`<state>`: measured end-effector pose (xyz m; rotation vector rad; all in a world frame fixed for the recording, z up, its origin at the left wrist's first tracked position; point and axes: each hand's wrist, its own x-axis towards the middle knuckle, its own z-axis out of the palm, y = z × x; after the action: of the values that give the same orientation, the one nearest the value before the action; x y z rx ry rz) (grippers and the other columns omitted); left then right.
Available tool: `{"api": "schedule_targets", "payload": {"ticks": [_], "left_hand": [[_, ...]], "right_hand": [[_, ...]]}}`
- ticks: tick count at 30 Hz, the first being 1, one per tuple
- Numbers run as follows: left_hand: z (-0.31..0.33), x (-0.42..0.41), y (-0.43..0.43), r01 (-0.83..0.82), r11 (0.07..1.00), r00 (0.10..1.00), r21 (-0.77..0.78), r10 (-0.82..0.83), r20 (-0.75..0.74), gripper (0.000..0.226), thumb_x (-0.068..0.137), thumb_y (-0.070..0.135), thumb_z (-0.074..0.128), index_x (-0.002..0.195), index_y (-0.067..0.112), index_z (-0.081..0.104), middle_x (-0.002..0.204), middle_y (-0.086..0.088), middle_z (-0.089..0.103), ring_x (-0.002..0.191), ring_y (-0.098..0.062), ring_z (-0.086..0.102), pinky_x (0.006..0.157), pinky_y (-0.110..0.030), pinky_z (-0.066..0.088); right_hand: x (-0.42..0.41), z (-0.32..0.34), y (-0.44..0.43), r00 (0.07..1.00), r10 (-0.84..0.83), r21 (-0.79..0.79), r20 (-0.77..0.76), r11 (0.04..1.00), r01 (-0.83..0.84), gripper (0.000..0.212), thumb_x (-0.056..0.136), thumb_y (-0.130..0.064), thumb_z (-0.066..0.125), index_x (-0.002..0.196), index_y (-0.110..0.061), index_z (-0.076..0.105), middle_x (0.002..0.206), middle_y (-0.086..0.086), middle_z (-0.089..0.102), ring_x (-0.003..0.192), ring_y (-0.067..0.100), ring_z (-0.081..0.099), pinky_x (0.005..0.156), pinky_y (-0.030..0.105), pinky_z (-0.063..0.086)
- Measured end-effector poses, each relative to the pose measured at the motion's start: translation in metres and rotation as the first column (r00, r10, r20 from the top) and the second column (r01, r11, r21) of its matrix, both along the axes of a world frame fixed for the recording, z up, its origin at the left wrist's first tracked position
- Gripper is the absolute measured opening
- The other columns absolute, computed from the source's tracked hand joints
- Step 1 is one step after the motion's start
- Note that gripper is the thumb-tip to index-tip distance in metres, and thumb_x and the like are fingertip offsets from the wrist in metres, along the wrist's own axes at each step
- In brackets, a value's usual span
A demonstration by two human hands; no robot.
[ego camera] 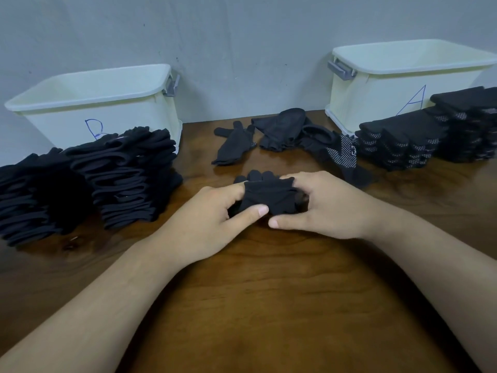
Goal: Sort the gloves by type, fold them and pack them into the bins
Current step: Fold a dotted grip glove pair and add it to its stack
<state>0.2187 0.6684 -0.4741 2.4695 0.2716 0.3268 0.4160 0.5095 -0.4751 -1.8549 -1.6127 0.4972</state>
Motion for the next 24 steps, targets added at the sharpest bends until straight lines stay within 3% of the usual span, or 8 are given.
{"api": "schedule_targets", "payload": {"ticks": [4, 7, 11, 14, 17, 21, 24], "left_hand": [[0.005, -0.002, 0.001, -0.028, 0.996, 1.000, -0.087, 0.027, -0.011, 0.043, 0.104, 0.057, 0.056, 0.140, 0.036, 0.063, 0.125, 0.023, 0.073, 0.115, 0.003, 0.068, 0.101, -0.030, 0.057], [0.014, -0.003, 0.000, 0.014, 0.957, 0.999, -0.290, -0.026, -0.037, 0.044, 0.103, 0.042, 0.065, 0.146, 0.039, 0.057, 0.132, 0.025, 0.070, 0.121, 0.002, 0.067, 0.107, -0.030, 0.054], [0.014, -0.001, 0.001, -0.063, 0.932, 0.996, -0.357, 0.036, -0.082, 0.043, 0.100, 0.036, 0.072, 0.141, 0.036, 0.057, 0.119, 0.015, 0.078, 0.110, -0.008, 0.075, 0.105, -0.042, 0.056], [0.006, 0.004, 0.000, -0.147, 0.933, 0.988, -0.327, 0.122, -0.096, 0.027, 0.102, 0.033, 0.070, 0.127, 0.033, 0.061, 0.105, 0.015, 0.081, 0.100, -0.005, 0.077, 0.102, -0.038, 0.057], [-0.001, 0.009, 0.001, -0.270, 0.940, 0.962, -0.209, 0.256, -0.094, 0.032, 0.097, 0.046, 0.073, 0.124, 0.039, 0.056, 0.107, 0.016, 0.079, 0.096, -0.005, 0.076, 0.095, -0.036, 0.061], [-0.012, 0.015, -0.001, -0.373, 0.928, 0.926, 0.008, 0.373, -0.052, 0.054, 0.094, 0.059, 0.071, 0.136, 0.043, 0.041, 0.121, 0.012, 0.073, 0.087, -0.009, 0.072, 0.078, -0.025, 0.061], [-0.018, 0.019, -0.002, -0.371, 0.925, 0.928, 0.083, 0.373, -0.012, 0.057, 0.096, 0.053, 0.071, 0.140, 0.039, 0.037, 0.099, 0.014, 0.069, 0.076, -0.006, 0.067, 0.062, -0.020, 0.055]], "right_hand": [[0.004, -0.001, -0.001, 0.998, -0.021, 0.037, -0.064, 0.999, 0.024, 0.009, 0.096, -0.034, 0.079, 0.104, -0.031, 0.080, 0.097, -0.022, 0.076, 0.087, 0.001, 0.072, 0.077, 0.018, 0.054], [0.009, -0.003, 0.001, 0.997, -0.037, 0.012, -0.066, 0.999, 0.038, 0.033, 0.095, -0.043, 0.078, 0.086, -0.012, 0.074, 0.088, -0.001, 0.076, 0.080, 0.019, 0.072, 0.079, 0.044, 0.061], [0.010, -0.007, 0.006, 0.993, -0.070, 0.000, -0.090, 0.998, 0.070, 0.053, 0.095, -0.054, 0.075, 0.087, -0.003, 0.066, 0.081, 0.015, 0.072, 0.075, 0.029, 0.070, 0.079, 0.050, 0.061], [0.008, -0.007, 0.008, 0.980, -0.123, -0.023, -0.157, 0.992, 0.121, 0.043, 0.098, -0.048, 0.074, 0.085, -0.008, 0.069, 0.075, 0.022, 0.067, 0.065, 0.031, 0.061, 0.078, 0.051, 0.059], [0.005, -0.010, 0.011, 0.955, -0.240, -0.047, -0.172, 0.971, 0.235, 0.043, 0.097, -0.045, 0.075, 0.078, -0.007, 0.066, 0.058, 0.008, 0.061, 0.055, 0.022, 0.050, 0.063, 0.036, 0.051], [-0.003, -0.014, 0.012, 0.936, -0.352, -0.049, -0.027, 0.935, 0.350, 0.042, 0.095, -0.049, 0.076, 0.073, -0.015, 0.064, 0.052, -0.003, 0.058, 0.048, 0.007, 0.046, 0.054, 0.019, 0.042], [-0.003, -0.014, 0.014, 0.910, -0.409, -0.017, 0.071, 0.911, 0.412, 0.033, 0.094, -0.052, 0.075, 0.079, -0.024, 0.070, 0.056, -0.007, 0.066, 0.053, 0.002, 0.058, 0.064, 0.023, 0.050]]}}
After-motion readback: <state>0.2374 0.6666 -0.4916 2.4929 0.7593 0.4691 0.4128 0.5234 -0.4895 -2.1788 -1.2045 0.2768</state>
